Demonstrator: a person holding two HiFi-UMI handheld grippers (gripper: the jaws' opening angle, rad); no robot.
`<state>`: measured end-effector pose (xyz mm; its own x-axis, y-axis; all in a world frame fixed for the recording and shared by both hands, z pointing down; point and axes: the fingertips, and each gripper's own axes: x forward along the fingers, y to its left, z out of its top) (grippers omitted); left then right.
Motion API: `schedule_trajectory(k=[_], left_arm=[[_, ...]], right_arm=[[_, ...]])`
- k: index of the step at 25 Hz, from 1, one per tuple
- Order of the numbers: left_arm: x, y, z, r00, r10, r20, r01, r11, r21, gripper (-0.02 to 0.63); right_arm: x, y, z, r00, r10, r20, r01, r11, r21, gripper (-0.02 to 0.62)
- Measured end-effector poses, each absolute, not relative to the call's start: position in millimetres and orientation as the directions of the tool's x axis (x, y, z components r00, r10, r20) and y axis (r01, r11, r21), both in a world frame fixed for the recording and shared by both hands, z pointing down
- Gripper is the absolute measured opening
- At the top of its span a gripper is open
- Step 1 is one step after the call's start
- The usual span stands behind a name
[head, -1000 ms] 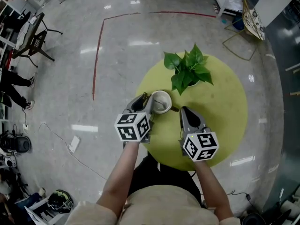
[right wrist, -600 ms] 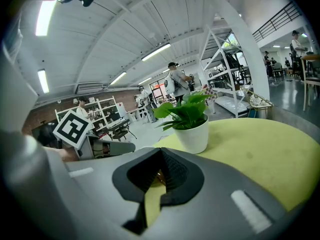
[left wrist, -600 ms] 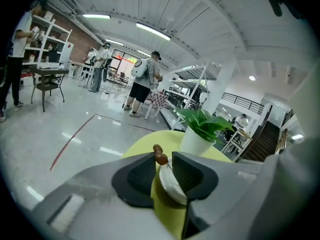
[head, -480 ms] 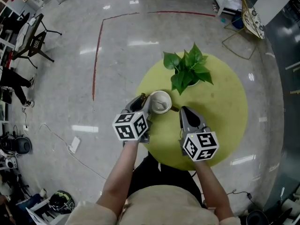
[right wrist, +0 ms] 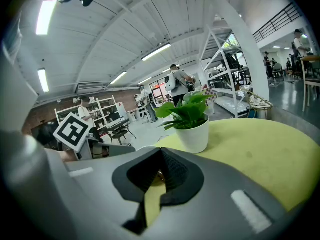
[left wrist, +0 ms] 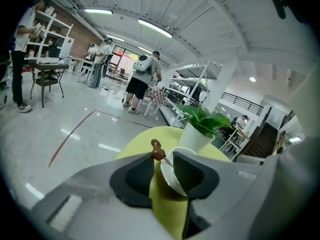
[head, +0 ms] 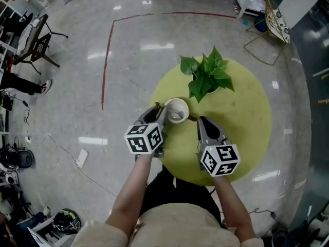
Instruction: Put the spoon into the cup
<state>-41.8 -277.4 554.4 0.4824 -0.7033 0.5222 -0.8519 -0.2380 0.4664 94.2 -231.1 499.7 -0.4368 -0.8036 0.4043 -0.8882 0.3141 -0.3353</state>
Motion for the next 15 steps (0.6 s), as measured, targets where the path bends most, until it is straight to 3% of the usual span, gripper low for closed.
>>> schedule_trajectory(k=[15], left_arm=[[-51, -246, 554, 0.488, -0.692, 0.532, -0.850, -0.241, 0.468, 0.117]], right_arm=[[84, -211, 497, -0.434, -0.807, 0.400, -0.891, 0.319, -0.324, 0.002]])
